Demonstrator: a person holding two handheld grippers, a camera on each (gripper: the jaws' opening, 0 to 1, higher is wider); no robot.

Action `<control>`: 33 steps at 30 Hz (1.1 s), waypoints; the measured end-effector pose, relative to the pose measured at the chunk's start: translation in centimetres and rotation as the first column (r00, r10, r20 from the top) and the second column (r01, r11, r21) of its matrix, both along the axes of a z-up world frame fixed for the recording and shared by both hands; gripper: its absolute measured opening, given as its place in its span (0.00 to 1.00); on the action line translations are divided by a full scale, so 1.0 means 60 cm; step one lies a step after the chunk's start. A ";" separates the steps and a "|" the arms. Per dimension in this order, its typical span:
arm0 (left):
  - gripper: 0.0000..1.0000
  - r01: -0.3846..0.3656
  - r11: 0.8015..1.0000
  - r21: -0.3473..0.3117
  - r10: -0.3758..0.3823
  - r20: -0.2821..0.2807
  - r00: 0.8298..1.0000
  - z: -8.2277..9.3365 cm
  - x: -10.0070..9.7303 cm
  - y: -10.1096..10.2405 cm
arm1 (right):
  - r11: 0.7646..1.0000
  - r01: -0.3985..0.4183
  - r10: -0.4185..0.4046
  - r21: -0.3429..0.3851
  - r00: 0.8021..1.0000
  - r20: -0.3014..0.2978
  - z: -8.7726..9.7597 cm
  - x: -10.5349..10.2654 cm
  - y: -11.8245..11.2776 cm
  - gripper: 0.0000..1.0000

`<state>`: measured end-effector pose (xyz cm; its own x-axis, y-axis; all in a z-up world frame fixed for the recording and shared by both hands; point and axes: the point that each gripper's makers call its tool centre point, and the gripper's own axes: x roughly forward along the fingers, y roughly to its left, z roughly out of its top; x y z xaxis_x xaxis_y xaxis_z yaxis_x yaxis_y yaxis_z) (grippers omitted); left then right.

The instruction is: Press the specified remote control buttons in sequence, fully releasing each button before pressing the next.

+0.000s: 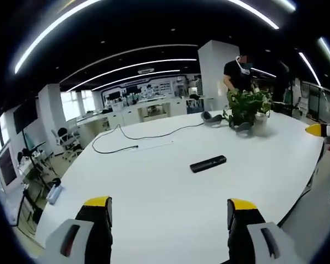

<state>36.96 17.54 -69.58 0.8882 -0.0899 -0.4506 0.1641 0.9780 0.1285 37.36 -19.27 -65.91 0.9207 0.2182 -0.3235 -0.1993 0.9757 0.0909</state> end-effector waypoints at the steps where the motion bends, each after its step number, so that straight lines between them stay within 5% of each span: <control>1: 0.90 0.002 1.000 0.003 -0.002 -0.001 1.000 0.000 0.000 -0.001 | 1.000 0.000 0.000 0.002 1.000 0.002 0.001 0.000 0.000 0.62; 13: 0.90 0.036 0.999 0.041 -0.037 0.034 0.999 0.027 0.033 -0.009 | 1.000 0.004 -0.004 0.016 1.000 0.013 0.005 -0.002 -0.003 0.60; 25: 0.90 0.053 0.997 0.047 -0.054 0.013 0.998 0.015 0.039 -0.011 | 1.000 0.015 -0.015 0.015 1.000 0.001 0.002 -0.001 -0.007 0.58; 33: 0.90 0.148 0.981 0.122 -0.148 -0.007 0.989 0.025 0.066 -0.022 | 1.000 0.023 -0.023 0.021 1.000 -0.005 0.000 0.000 -0.011 0.57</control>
<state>40.93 16.21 -68.07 0.8700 -0.1648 -0.4646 0.3055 0.9199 0.2458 37.34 -19.91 -65.90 0.9240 0.2037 -0.3235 -0.1763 0.9779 0.1122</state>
